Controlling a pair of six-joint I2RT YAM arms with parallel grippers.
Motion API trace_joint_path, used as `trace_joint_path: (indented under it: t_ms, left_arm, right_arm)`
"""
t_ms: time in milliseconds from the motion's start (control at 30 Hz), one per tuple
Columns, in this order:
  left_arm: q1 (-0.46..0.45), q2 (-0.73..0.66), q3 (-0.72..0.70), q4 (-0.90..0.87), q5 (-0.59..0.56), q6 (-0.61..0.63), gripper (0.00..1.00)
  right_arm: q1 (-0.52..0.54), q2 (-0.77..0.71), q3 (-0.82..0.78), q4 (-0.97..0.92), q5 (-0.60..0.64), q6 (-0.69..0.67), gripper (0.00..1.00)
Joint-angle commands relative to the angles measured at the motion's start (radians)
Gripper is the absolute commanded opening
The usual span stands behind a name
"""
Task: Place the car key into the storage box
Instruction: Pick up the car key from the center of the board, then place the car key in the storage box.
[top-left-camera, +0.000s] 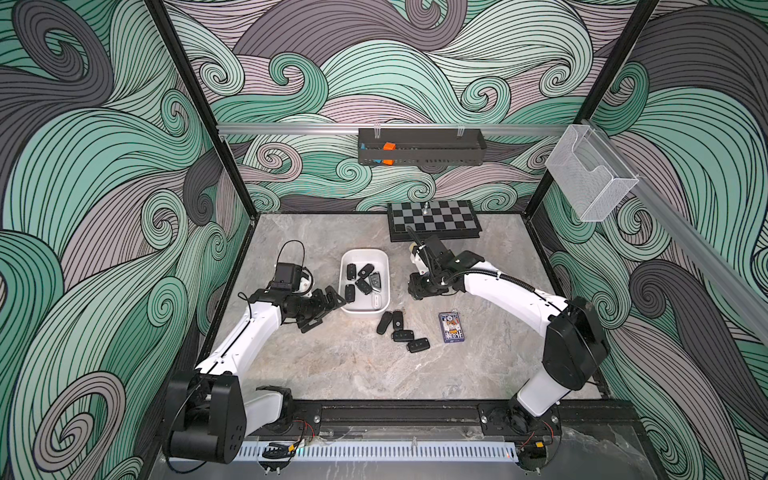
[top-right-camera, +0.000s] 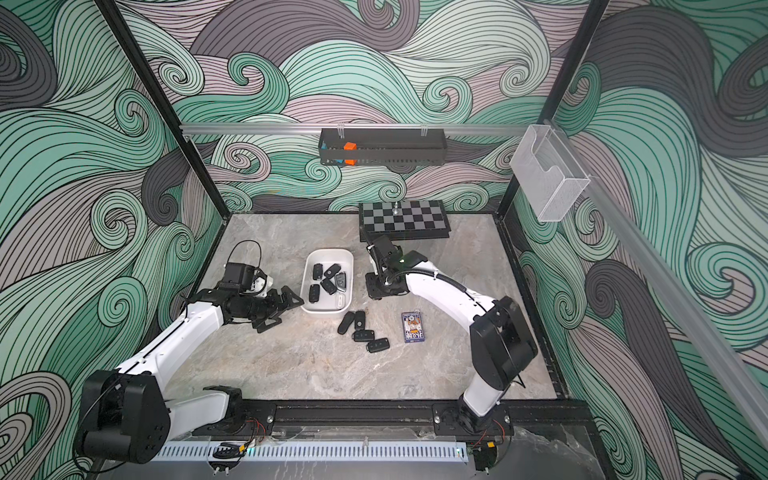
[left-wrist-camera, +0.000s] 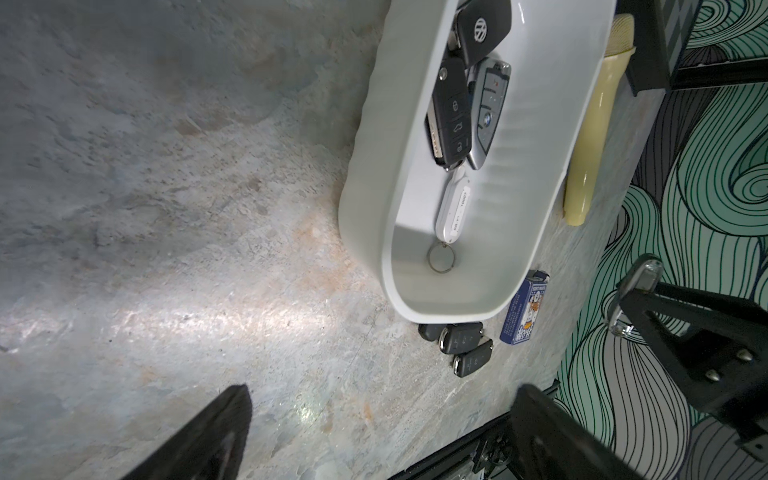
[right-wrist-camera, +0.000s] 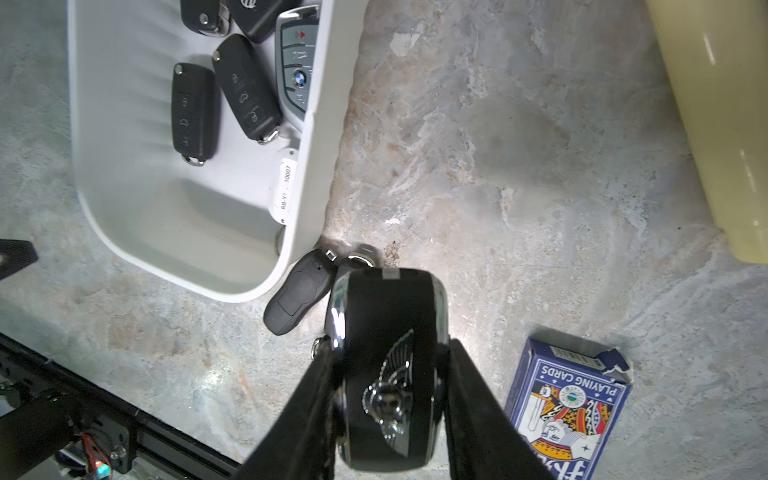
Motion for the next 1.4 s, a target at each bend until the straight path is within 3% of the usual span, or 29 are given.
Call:
trace_joint_path:
  t_ms: [0,633,900,1367]
  left_arm:
    - [0.001,-0.028,-0.007,0.011,0.026,0.028,0.99]
    - [0.002,-0.109,-0.013,-0.075,-0.038,0.09,0.99]
    - [0.004,-0.132,-0.012,-0.07,-0.052,0.086,0.99]
    - [0.004,-0.151,-0.016,-0.064,-0.04,0.086,0.99]
  right_arm:
    - [0.036,-0.014,0.03,0.044,-0.062,0.094,0.34]
    - [0.187,0.389,0.375,0.015,-0.011,0.126,0.34]
    - [0.211,0.495,0.435,-0.081,0.09,0.143,0.34]
    - [0.24,0.613,0.565,-0.154,0.135,0.127,0.41]
